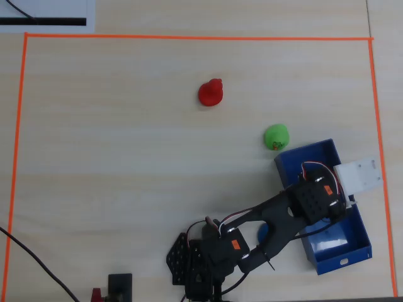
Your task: Grasp yellow duck and put it into box.
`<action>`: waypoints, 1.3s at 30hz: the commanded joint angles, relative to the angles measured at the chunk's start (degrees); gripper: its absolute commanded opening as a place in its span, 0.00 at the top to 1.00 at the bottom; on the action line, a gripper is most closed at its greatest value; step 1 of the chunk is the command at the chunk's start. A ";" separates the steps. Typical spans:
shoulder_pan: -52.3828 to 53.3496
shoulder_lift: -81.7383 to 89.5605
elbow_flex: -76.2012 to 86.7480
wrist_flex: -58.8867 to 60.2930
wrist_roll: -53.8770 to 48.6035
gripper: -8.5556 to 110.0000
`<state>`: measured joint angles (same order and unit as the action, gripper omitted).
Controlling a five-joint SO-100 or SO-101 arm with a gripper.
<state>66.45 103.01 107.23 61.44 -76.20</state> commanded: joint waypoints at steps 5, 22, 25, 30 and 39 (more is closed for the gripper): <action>-0.26 0.62 -3.96 -0.44 -0.18 0.77; -1.49 6.86 -1.32 1.67 2.64 0.69; -2.90 8.70 -4.22 1.05 4.83 0.71; -11.51 11.16 -15.73 0.79 14.50 0.91; -42.28 19.95 -18.63 8.53 15.21 0.93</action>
<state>37.71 117.07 86.75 67.85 -57.30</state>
